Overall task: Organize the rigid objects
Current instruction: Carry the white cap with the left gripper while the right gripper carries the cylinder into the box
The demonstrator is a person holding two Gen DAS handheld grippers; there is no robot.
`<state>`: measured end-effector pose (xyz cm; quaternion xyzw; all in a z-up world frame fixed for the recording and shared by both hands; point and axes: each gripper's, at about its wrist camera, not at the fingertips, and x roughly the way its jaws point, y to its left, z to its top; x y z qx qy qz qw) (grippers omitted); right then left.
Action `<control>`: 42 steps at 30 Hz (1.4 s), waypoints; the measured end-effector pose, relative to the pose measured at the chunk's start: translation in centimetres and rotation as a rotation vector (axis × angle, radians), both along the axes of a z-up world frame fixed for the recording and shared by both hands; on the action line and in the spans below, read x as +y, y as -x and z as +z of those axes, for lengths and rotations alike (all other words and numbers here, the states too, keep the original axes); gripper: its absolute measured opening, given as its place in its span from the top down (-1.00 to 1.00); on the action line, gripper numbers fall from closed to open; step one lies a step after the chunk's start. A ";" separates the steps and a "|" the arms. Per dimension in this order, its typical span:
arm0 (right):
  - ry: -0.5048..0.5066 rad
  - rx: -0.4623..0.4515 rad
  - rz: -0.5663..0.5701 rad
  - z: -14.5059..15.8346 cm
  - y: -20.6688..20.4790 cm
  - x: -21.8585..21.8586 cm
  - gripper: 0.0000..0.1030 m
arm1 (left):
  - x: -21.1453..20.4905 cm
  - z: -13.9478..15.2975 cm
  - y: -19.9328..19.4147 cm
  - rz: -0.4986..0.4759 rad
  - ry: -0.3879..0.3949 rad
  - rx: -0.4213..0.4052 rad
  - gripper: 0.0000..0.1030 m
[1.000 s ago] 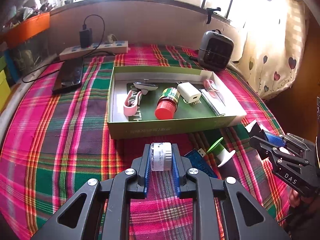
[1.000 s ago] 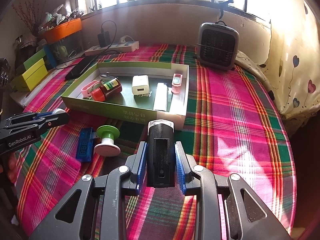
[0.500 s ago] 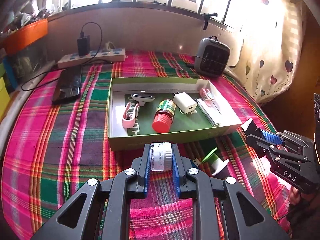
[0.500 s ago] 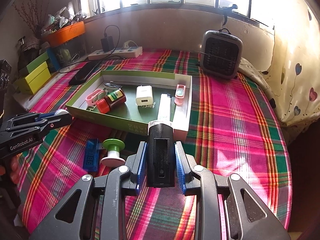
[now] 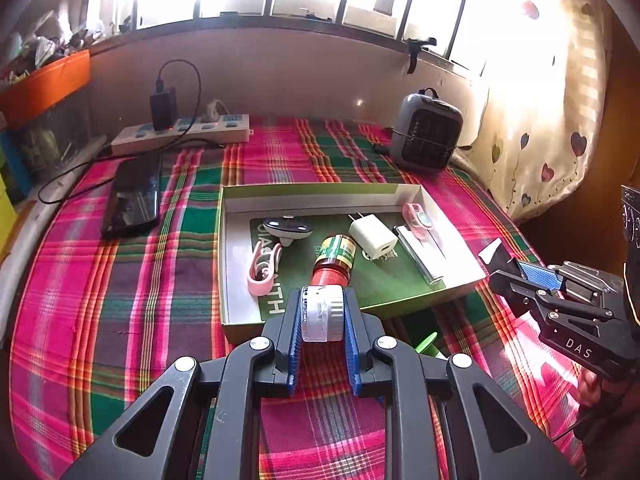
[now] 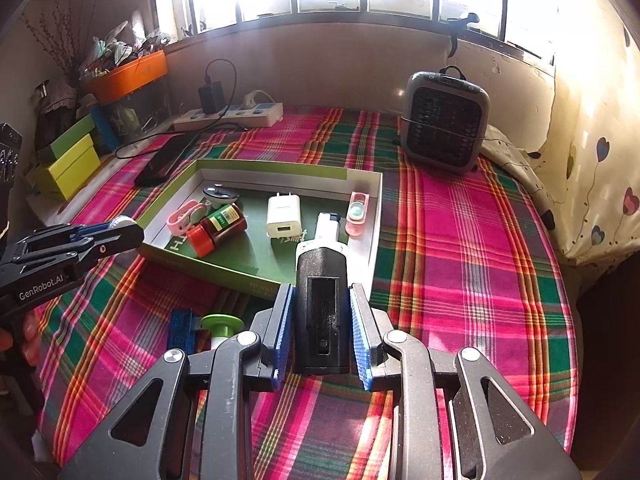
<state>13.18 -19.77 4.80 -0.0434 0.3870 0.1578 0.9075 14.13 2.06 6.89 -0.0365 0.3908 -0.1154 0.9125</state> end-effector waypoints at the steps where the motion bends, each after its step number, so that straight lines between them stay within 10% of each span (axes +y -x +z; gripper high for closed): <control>1: 0.000 0.000 0.001 0.1 -0.3 0.0 0.45 | 0.0 0.0 -0.3 -0.001 0.001 0.000 0.65; 42: 0.000 0.105 0.038 -2.0 -12.4 2.4 0.45 | 0.1 -2.5 -6.5 -0.005 -0.006 0.054 0.65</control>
